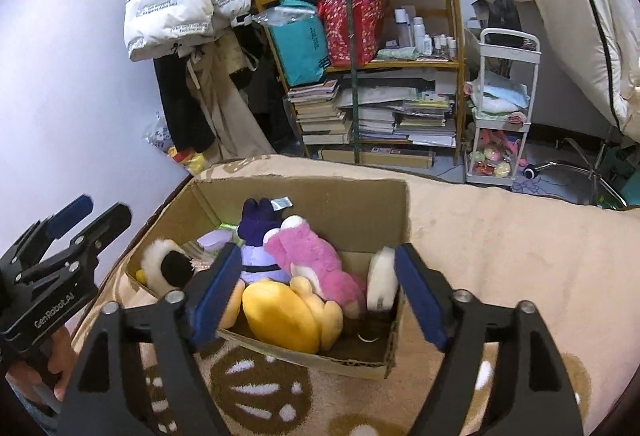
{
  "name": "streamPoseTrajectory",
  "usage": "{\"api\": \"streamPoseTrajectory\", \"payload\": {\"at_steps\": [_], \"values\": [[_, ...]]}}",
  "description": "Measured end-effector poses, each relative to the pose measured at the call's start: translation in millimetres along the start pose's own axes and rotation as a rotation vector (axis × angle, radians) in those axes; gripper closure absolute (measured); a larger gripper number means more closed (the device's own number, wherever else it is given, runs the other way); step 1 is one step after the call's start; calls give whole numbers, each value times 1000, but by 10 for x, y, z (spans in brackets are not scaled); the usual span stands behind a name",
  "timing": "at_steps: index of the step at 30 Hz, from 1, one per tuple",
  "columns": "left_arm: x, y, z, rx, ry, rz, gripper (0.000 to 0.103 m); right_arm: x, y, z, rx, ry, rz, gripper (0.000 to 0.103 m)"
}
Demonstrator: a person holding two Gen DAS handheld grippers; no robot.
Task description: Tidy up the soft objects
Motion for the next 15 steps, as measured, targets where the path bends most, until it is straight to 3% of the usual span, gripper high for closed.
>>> {"api": "streamPoseTrajectory", "payload": {"at_steps": [4, 8, 15], "values": [[51, 153, 45, -30, -8, -7, 21, 3, 155, -13, -5, -10, -10, 13], [101, 360, 88, -33, 1, -9, 18, 25, 367, 2, 6, -16, -49, 1], [154, 814, 107, -87, 2, -71, 5, 110, 740, 5, 17, -39, -99, 0]]}}
Point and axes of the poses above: each gripper's, at about its wrist camera, not at the fingertips, and y roughly against the way its jaws point, z to its left, x to its underside, the point moved 2 cm from there along -y, roughly the way its jaws point, and after that the axes turned 12 degrees about z, right-handed, at the moved point
